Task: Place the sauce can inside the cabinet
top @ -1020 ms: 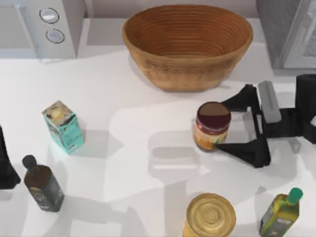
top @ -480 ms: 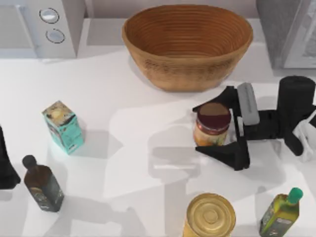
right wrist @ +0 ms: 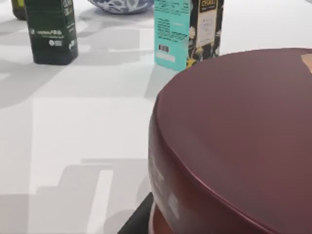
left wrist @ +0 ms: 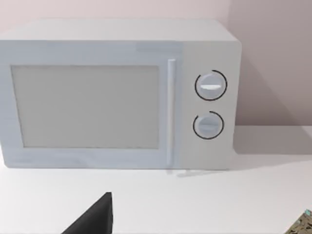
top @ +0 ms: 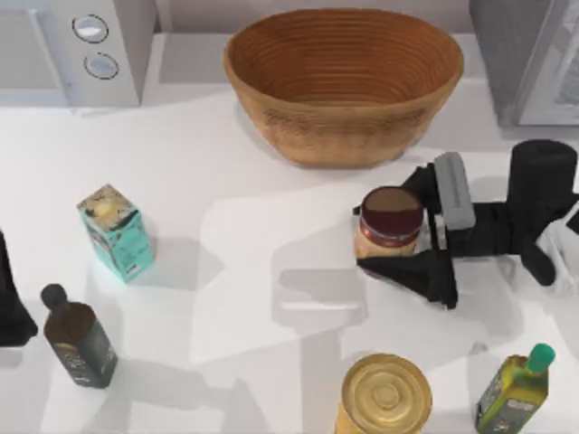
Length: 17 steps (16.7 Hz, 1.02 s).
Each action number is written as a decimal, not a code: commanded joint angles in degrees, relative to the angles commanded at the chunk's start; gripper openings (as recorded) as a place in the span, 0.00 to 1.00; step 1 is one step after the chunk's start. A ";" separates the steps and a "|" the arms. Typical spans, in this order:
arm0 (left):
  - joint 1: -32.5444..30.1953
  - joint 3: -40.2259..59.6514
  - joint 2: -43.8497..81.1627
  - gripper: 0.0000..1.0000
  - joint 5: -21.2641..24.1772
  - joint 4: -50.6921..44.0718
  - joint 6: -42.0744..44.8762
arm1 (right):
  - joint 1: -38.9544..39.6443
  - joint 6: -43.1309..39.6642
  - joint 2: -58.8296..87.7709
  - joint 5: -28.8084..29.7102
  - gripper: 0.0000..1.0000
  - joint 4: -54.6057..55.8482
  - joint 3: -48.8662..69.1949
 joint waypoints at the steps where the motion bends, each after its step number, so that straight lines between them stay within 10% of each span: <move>1: 0.00 0.00 0.00 1.00 0.00 0.00 0.00 | 0.00 0.00 0.00 0.00 0.47 0.00 0.00; 7: 0.00 0.00 0.00 1.00 0.00 0.00 0.00 | 0.00 0.00 0.00 0.00 0.02 0.00 0.00; 17: 0.00 0.00 0.00 1.00 0.00 0.00 0.00 | -0.17 0.06 -0.20 -0.01 0.00 -0.11 0.08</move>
